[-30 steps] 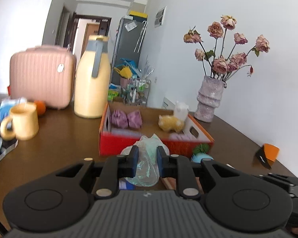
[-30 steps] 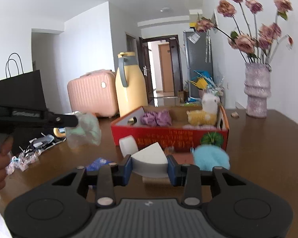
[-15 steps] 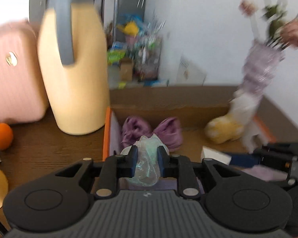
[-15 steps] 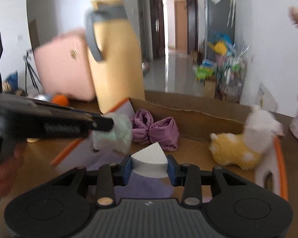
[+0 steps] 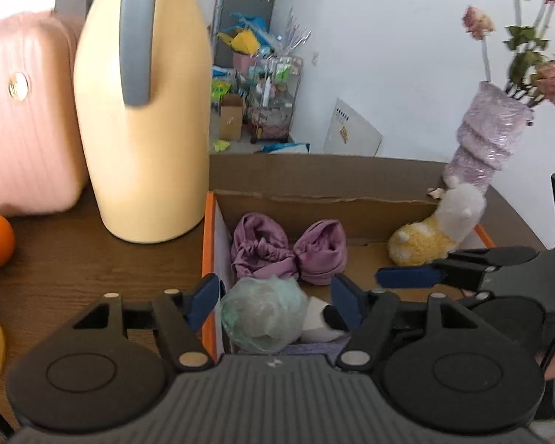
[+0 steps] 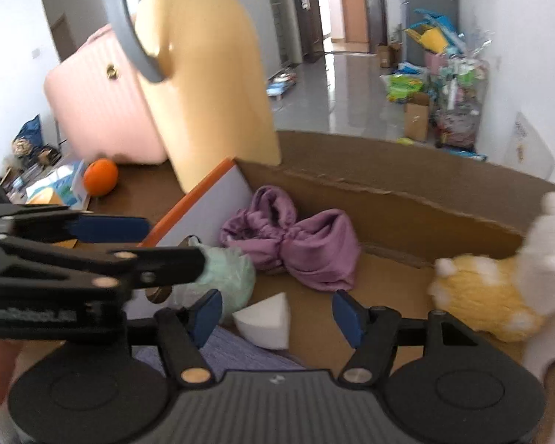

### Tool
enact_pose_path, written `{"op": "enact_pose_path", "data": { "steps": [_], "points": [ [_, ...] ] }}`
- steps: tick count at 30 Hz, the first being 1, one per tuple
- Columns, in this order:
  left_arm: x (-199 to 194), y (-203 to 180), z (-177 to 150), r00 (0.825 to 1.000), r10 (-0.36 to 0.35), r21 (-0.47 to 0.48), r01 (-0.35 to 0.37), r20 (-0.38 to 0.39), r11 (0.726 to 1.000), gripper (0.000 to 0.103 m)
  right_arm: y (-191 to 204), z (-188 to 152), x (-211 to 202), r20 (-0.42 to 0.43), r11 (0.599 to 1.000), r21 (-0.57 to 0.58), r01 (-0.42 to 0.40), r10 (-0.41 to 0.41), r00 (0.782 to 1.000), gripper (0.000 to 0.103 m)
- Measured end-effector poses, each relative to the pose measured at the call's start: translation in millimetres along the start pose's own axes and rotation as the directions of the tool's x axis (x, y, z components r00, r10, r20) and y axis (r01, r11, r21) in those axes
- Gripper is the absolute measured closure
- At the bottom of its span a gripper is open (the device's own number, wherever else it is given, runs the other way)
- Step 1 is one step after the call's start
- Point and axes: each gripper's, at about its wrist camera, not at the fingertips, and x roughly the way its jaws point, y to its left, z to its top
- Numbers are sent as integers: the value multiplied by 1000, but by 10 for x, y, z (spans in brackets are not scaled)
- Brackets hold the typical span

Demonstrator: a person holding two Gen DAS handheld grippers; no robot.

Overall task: Organize soft objects
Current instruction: 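Carry both items into the cardboard box and open both grippers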

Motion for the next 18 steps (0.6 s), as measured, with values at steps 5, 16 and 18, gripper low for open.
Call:
{"op": "enact_pose_path", "data": {
  "steps": [5,16,18],
  "points": [
    [-469,-125,10,999,21,26,-22,49,999,28,-83,-75,-686,62,997,-9,77,-76,995,32],
    [-1926,-126,-378,967,125,72,-144,222,987,20,-292,-703,-2262,267,963,76,260,-271,925,17],
    [-2091,-188,-444,964,125,74,-146,234,986,20,-230,-790,-2403,291,967,75,245,-256,922,17]
  ]
}}
